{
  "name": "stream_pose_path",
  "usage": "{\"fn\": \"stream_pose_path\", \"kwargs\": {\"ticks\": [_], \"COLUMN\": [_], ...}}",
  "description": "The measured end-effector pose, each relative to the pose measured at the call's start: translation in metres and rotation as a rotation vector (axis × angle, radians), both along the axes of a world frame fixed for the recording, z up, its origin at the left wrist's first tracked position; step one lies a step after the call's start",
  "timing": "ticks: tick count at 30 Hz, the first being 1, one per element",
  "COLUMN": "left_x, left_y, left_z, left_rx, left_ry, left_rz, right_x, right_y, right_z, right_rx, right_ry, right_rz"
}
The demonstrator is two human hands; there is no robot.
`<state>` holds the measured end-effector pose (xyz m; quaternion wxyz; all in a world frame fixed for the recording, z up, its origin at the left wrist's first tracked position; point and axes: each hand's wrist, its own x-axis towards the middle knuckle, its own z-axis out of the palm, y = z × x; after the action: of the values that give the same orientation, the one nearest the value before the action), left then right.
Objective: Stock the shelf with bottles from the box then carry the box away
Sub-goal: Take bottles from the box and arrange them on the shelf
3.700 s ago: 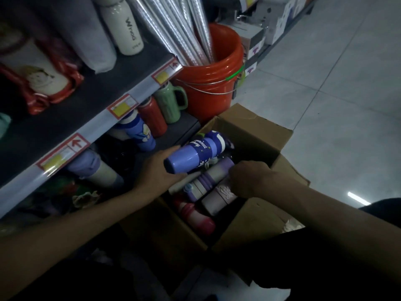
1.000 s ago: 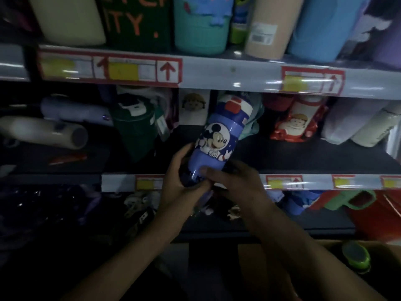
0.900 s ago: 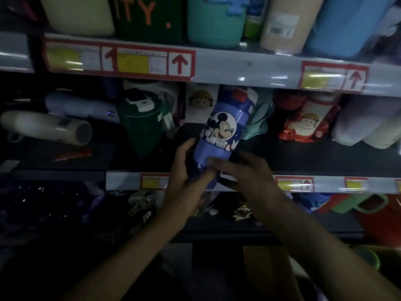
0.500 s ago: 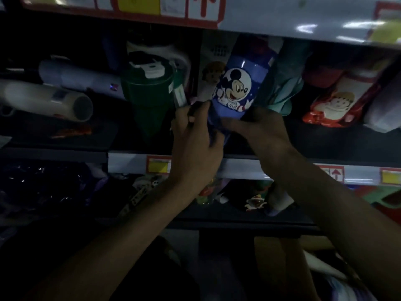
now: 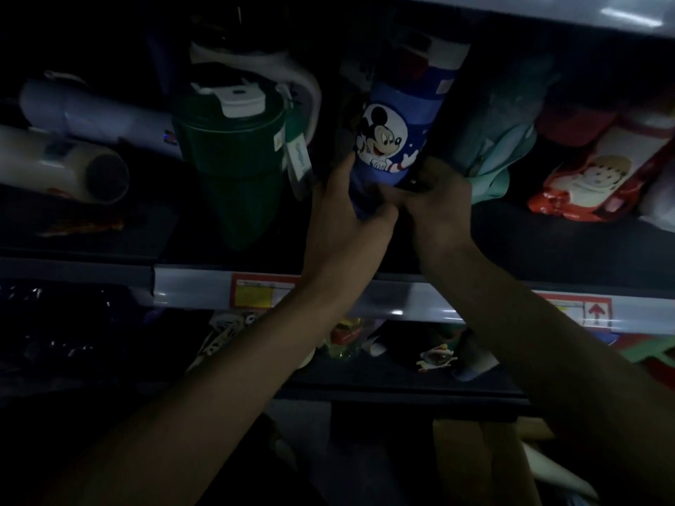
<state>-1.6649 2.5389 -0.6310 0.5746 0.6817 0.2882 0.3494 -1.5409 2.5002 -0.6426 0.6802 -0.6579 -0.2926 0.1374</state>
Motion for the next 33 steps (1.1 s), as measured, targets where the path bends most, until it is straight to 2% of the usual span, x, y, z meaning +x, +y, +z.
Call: {"fn": "stream_pose_path", "kwargs": {"ticks": [11,17,25,29,33], "left_x": [0.012,0.013,0.003,0.0,-0.006], "left_y": [0.018,0.027,0.02,0.02,0.016], "left_z": [0.003,0.0,0.004,0.002,0.003], "left_rx": [-0.028,-0.036,-0.027,-0.014,-0.025], "left_ry": [-0.052,-0.042,0.04,0.135,0.205], "left_rz": [-0.029,-0.047,-0.131,-0.14,-0.162], "right_x": [0.008,0.005,0.004,0.005,0.001], "right_y": [0.022,0.027,0.023,0.001,-0.034], "right_z": [-0.001,-0.005,-0.001,-0.002,0.007], "right_rx": [-0.039,-0.103,-0.215,-0.277,-0.334], "right_ry": [-0.042,-0.194,-0.264,-0.274,-0.362], "right_rz": [-0.055,-0.097,-0.139,-0.116,-0.078]}}
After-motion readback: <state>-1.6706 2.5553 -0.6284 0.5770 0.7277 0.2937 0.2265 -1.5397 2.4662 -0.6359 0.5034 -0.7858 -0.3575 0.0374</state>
